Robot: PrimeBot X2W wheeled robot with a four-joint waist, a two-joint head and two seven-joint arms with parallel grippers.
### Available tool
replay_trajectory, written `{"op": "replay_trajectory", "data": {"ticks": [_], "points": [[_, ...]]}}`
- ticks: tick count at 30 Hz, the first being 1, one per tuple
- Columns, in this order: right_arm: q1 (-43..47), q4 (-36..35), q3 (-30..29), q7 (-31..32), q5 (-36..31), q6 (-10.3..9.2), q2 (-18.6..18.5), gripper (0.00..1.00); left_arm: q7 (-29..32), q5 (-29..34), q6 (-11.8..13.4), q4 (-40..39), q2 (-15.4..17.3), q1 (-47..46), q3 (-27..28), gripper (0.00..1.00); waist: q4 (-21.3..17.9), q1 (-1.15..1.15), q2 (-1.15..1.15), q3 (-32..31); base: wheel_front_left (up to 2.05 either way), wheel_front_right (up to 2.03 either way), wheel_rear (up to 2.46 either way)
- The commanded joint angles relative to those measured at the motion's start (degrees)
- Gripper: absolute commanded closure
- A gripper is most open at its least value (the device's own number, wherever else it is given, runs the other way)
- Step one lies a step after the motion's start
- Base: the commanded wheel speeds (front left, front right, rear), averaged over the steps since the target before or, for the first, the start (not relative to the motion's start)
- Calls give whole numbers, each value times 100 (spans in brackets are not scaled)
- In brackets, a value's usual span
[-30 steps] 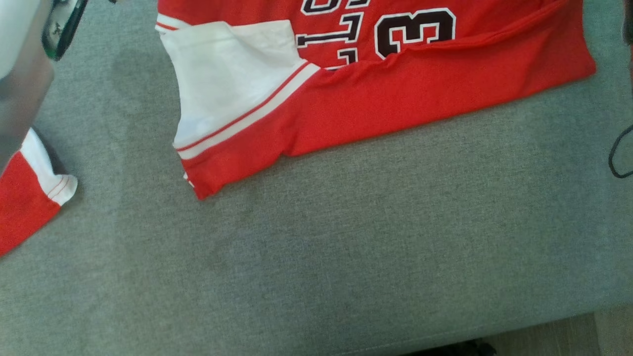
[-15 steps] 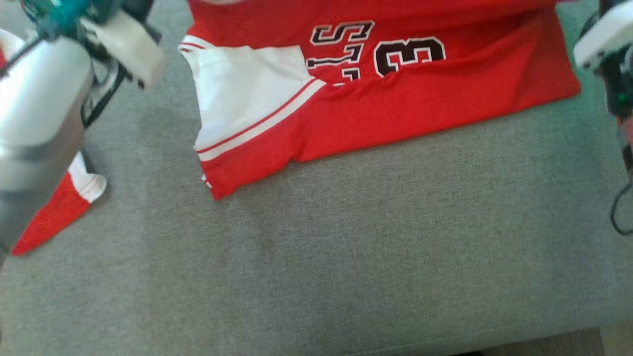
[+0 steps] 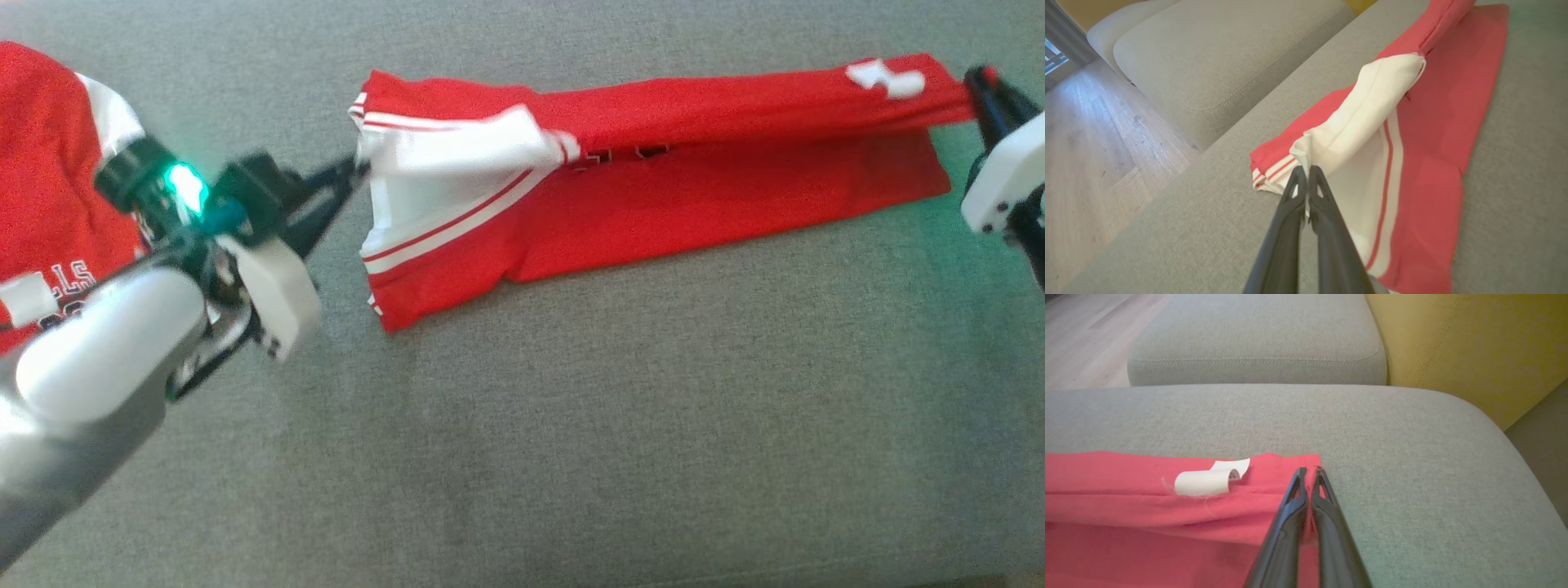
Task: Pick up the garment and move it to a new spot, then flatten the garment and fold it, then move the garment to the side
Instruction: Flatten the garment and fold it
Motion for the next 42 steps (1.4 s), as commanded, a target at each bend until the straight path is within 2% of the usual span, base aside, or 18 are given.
{"op": "replay_trajectory", "data": {"ticks": [1,9,17,18,19,20,21,25,30,34,36,39,42], "points": [[151,-191,134,75,101,-4,-212,100,84,-52,60,-229,329,-153,229,100,16,1,0,-28,0,0,0],[314,-412,673,497,434,-4,-575,100,600,-229,126,-858,651,139,84,100,17,1,0,-58,0,0,0],[330,-544,1146,892,766,-4,-810,100,998,-354,64,-1048,691,305,-39,100,-66,1,0,-7,0,0,0],[316,-528,1167,890,785,-4,-818,53,1031,-377,60,-1033,688,331,-48,100,-80,1,0,-5,0,0,0],[316,-513,1172,922,850,-4,-794,0,1038,-398,76,-1014,681,352,-50,98,-95,1,0,-7,0,0,0],[318,-541,1179,932,928,-4,-770,0,1029,-402,94,-994,675,368,-50,42,-111,1,0,-10,0,0,0],[314,-557,1165,921,1016,-4,-760,0,1015,-402,124,-969,672,382,-47,0,-125,1,0,-14,0,0,0],[251,-605,1091,738,1212,-4,-809,0,763,-433,359,-871,612,440,96,0,-175,1,0,-56,0,0,0],[164,-799,764,193,1543,-4,-802,0,71,-590,876,-747,434,512,565,0,-217,1,0,-159,0,0,0],[118,-946,421,-634,1519,-4,-736,0,-1050,-759,1536,-576,167,630,1257,0,-255,1,0,-275,0,0,0],[154,-1003,251,-1026,1480,-4,-629,0,-1457,-887,1774,-477,1,768,1610,0,-284,1,0,-337,0,0,0],[259,-1087,23,-1487,1347,-4,-438,0,-1628,-905,1982,-481,-258,1029,2120,0,-321,1,0,-440,0,0,0],[432,-1249,-263,-1708,1132,-4,-223,0,-1640,-649,2057,-765,-588,1428,2828,0,-339,1,0,-514,0,0,0]]}}
